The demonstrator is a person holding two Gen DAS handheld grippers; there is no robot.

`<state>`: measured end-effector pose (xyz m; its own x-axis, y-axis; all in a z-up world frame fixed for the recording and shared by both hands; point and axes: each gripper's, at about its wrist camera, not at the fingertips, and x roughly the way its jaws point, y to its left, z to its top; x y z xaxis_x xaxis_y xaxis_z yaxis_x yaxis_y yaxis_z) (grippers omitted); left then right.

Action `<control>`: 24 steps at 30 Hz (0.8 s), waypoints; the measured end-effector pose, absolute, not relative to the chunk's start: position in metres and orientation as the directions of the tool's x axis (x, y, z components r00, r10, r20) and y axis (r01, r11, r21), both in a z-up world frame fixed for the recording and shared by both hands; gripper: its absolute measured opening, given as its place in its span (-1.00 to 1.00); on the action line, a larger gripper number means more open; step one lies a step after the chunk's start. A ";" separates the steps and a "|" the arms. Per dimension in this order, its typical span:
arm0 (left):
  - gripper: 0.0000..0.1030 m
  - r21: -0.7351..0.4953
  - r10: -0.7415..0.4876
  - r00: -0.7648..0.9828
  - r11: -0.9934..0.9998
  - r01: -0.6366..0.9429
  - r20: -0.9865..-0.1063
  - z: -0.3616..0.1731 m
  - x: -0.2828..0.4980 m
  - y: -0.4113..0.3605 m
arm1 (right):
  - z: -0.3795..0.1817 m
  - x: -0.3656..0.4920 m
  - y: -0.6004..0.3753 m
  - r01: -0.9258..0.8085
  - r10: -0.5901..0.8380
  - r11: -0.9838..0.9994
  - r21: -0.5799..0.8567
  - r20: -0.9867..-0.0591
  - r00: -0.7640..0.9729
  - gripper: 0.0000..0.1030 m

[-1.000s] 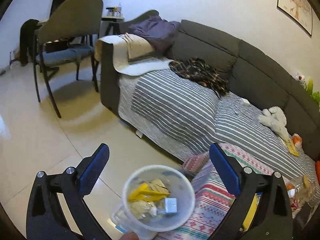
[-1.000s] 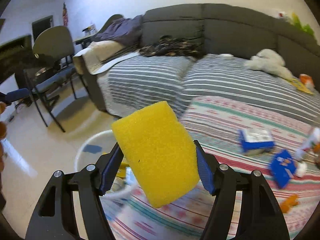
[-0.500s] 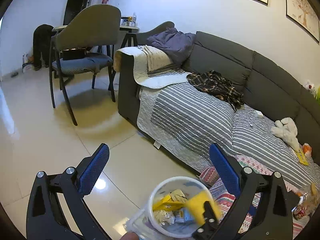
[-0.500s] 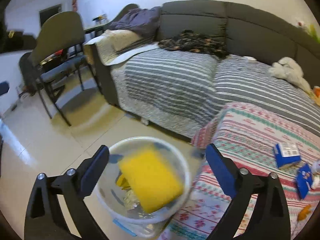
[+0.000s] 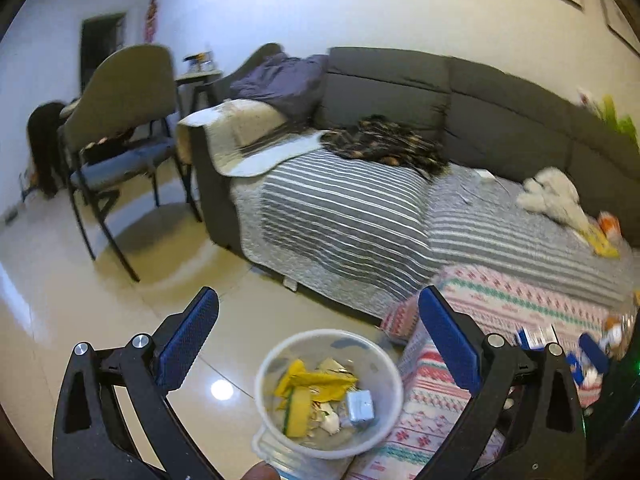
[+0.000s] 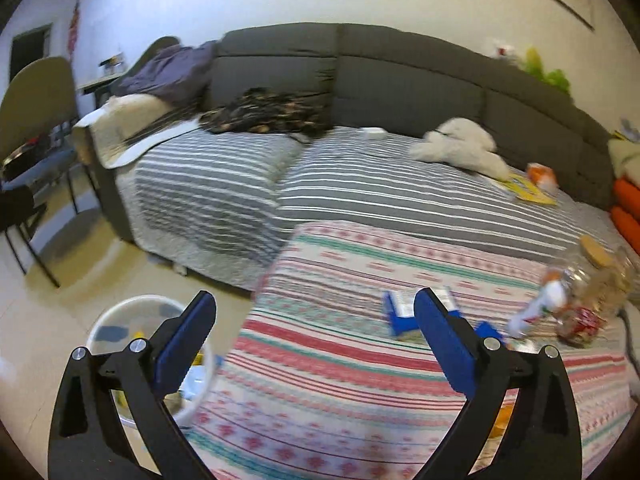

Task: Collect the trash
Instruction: 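Open both tools over the white bin to drop wrapper and sponge, then move both tools back over the table toward the bread roll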

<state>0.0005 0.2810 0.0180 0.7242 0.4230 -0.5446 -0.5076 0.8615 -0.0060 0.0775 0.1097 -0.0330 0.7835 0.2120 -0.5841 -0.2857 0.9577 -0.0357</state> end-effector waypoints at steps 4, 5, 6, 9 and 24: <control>0.87 0.038 0.386 0.735 0.896 -0.441 -0.557 0.010 0.014 0.245 | -0.032 0.080 0.069 -0.213 0.156 0.976 -0.034 -0.571 0.806 0.87; 0.87 0.046 0.378 0.737 0.902 -0.428 -0.560 0.008 0.017 0.237 | -0.032 0.081 0.055 -0.193 0.141 0.981 -0.033 -0.564 0.814 0.87; 0.87 0.051 0.370 0.739 0.908 -0.416 -0.563 0.006 0.020 0.229 | -0.032 0.081 0.043 -0.176 0.127 0.984 -0.035 -0.561 0.818 0.87; 0.87 0.059 0.313 0.746 0.936 -0.346 -0.588 -0.002 0.033 0.199 | -0.032 0.083 0.010 -0.135 0.080 0.989 -0.059 -0.554 0.829 0.87; 0.87 0.046 0.013 0.660 0.998 0.032 -0.752 -0.062 0.088 0.060 | -0.043 0.078 -0.149 0.072 -0.101 0.995 -0.073 -0.572 0.814 0.87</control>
